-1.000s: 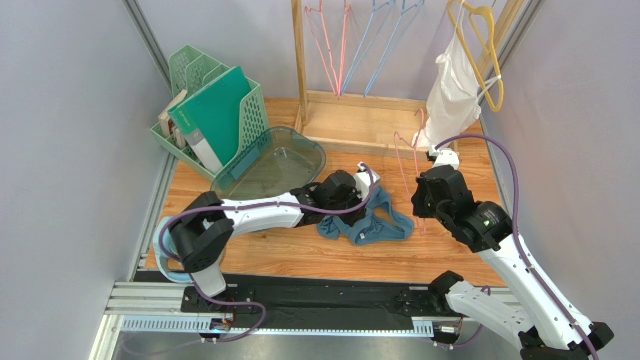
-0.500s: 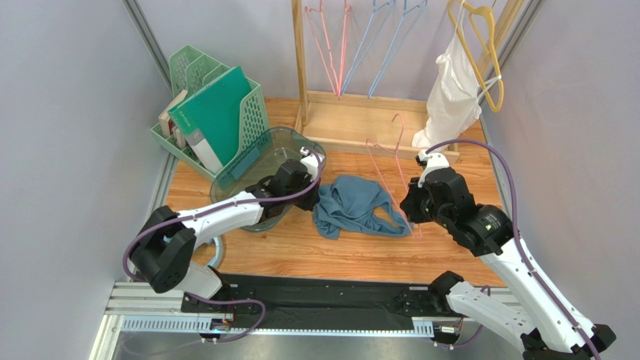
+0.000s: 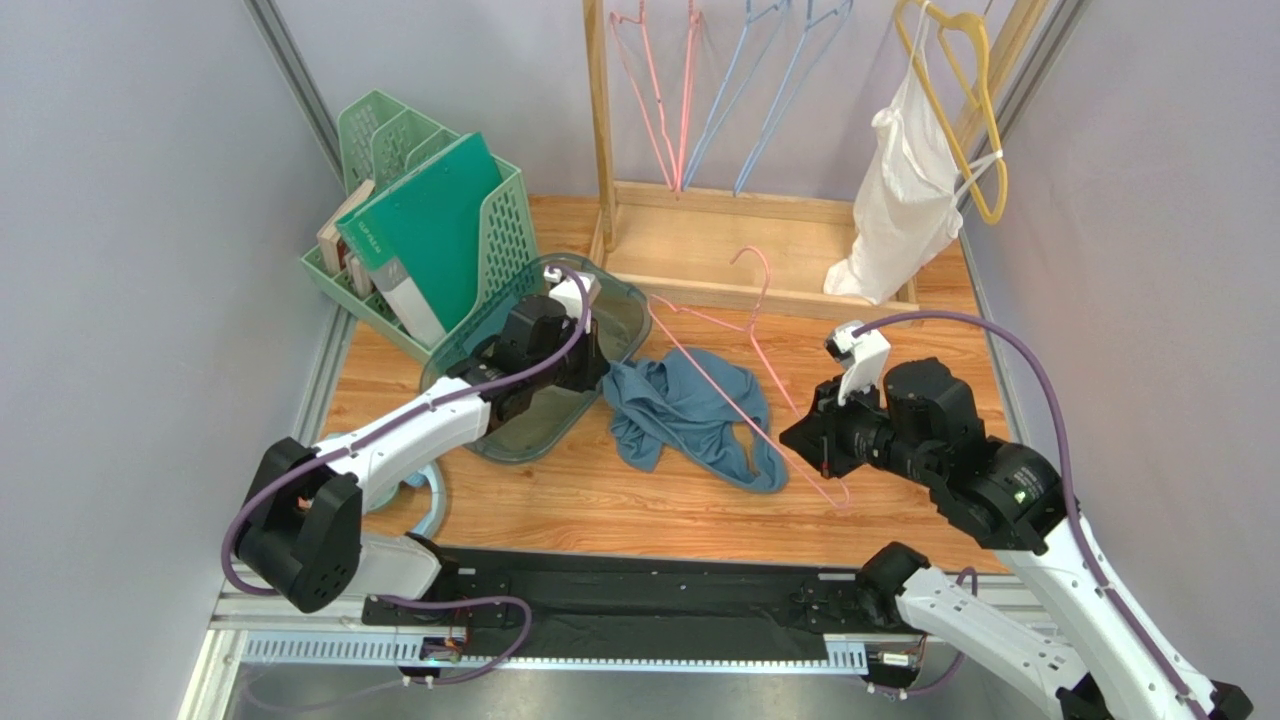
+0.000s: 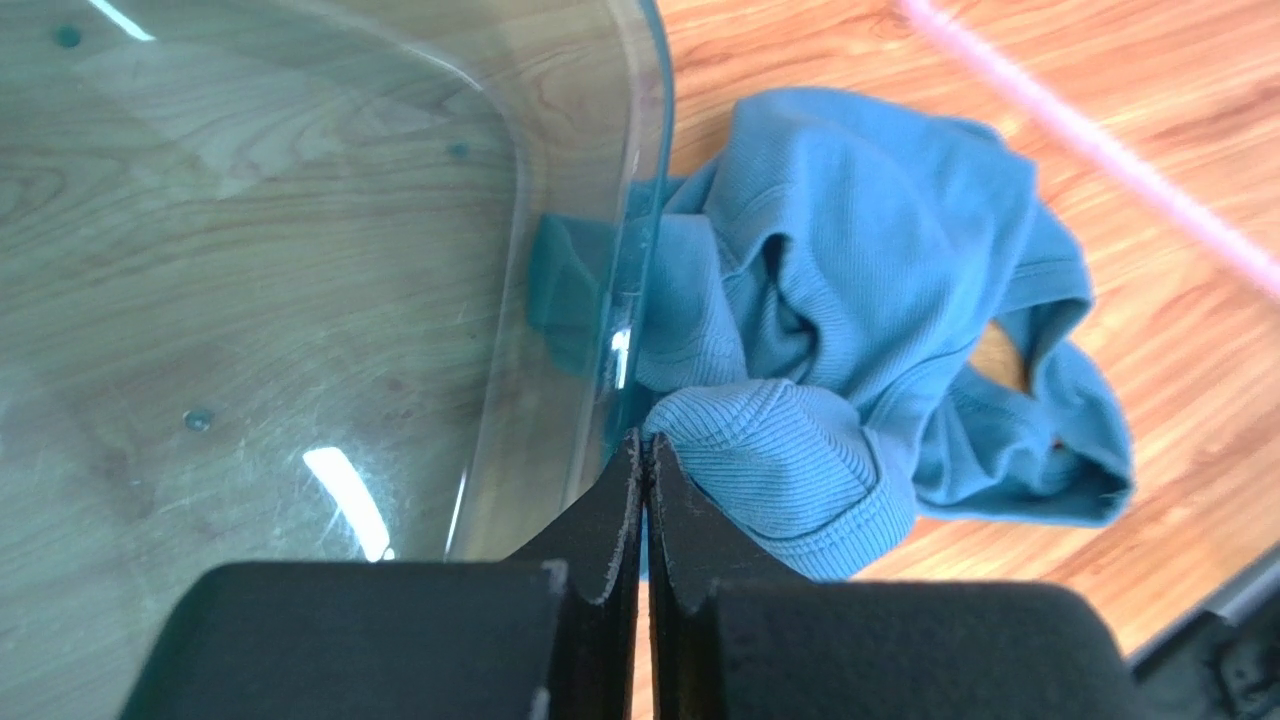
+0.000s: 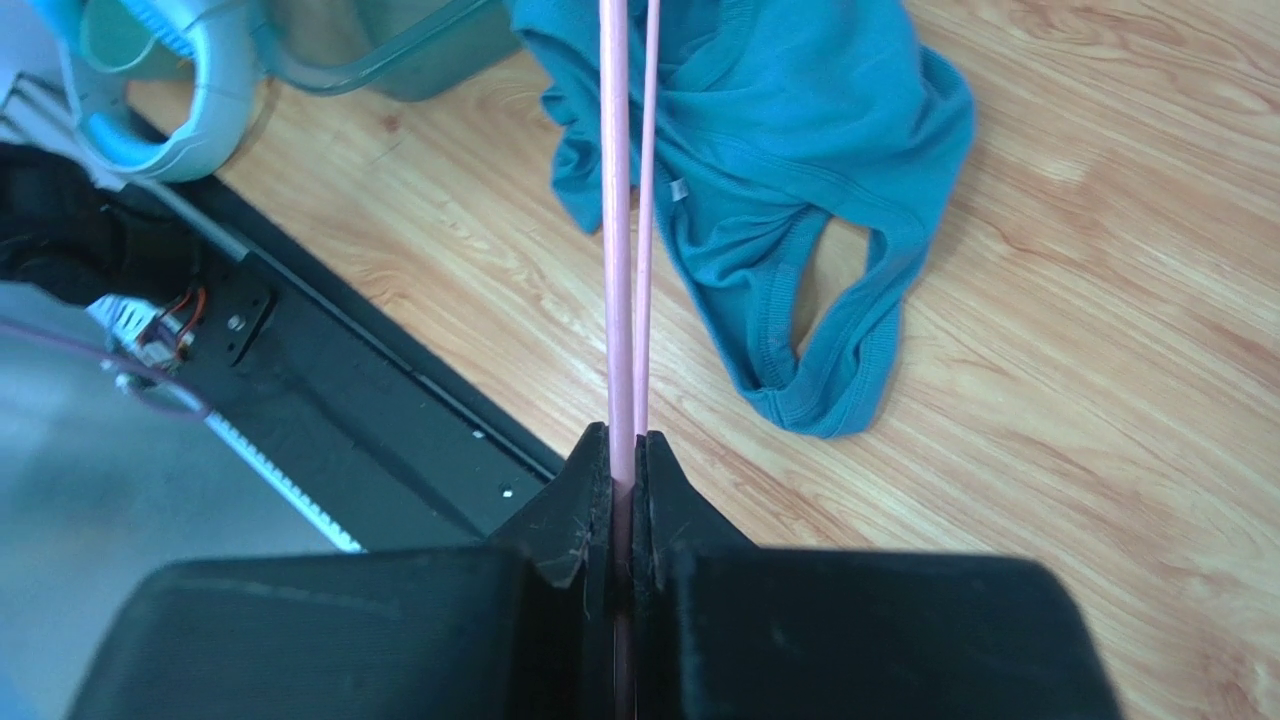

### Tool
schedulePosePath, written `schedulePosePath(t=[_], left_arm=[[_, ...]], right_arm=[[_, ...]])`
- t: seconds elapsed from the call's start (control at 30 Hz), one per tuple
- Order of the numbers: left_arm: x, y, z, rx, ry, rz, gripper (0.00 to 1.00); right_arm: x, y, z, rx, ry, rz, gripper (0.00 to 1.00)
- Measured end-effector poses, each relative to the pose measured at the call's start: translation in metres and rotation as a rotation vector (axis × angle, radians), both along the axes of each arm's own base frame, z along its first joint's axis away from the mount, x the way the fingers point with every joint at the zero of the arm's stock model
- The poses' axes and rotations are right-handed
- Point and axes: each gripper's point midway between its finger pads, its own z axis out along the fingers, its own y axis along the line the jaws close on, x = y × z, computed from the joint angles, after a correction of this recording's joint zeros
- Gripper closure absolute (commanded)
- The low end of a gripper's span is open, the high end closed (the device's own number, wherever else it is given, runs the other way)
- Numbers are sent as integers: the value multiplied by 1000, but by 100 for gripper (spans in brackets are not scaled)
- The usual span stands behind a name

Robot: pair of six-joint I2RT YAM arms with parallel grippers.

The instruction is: Place the tank top on the hanger

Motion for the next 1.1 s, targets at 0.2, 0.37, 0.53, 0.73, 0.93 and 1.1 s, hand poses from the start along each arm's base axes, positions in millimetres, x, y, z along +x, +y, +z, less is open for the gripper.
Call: schedulePosePath(t=[0.2,0.37,0.53,0.73,0.93,1.1], left_arm=[[8,-1,16,-59,-2,6,100],[19,4,32,-98,-13,30,100],[29,12,40,-128,-14,55,100],[34,22,41,-153,2,78,100],[36,27,42,-177,18,85,100],[36,28,43,-183,22,84,100]], right_arm=[[-19,10,8,48,-11,124,100],[-30,16,8,61,0,199,100],[-38,19,8,59,16,242,100],[-42,18,6,50,33,255,100],[-40,16,-4,-3,85,238,100],[-36,12,-9,-49,111,201,100]])
